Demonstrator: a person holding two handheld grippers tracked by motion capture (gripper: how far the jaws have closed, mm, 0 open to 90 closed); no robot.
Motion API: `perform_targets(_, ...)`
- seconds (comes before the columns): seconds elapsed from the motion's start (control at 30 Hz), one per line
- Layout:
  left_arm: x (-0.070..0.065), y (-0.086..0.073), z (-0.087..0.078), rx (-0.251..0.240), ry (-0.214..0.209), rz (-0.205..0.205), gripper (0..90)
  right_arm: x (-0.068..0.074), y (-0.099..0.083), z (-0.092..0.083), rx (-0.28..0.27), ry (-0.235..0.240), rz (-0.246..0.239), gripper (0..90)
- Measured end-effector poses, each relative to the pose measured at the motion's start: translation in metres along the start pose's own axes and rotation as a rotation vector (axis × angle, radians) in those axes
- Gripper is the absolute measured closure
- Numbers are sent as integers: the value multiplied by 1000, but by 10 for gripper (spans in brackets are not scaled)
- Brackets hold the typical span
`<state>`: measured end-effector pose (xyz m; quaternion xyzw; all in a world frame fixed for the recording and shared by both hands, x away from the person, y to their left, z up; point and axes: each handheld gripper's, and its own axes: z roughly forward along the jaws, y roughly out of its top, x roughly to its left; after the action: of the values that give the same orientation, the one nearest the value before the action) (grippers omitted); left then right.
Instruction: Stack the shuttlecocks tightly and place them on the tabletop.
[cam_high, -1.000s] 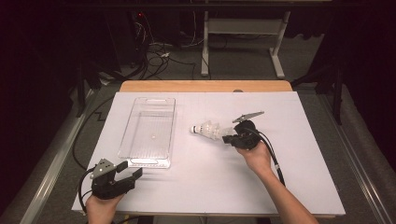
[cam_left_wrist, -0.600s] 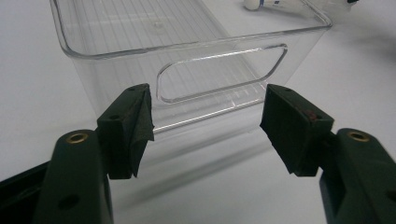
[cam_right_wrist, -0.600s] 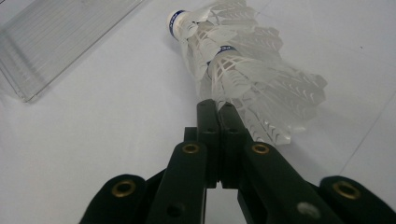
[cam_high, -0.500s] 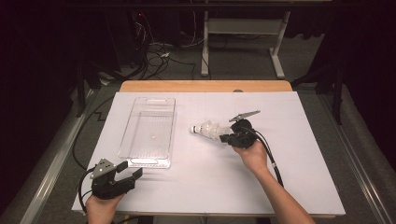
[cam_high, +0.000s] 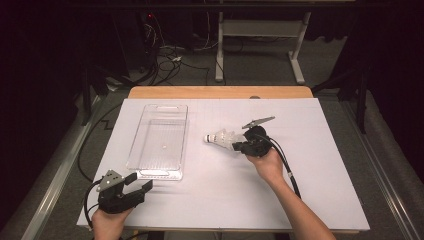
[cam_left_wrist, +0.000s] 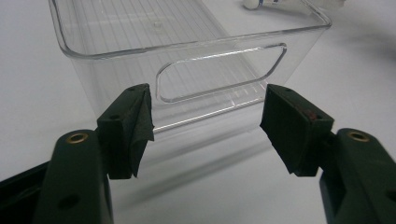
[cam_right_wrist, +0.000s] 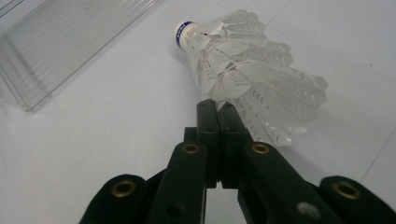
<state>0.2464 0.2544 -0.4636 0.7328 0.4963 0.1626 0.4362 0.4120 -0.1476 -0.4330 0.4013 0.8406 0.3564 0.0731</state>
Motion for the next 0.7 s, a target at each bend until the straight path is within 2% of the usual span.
perform_targets(0.7, 0, 0, 0, 0, -1, -3, 346, -5, 0, 8, 3, -14, 8, 900)
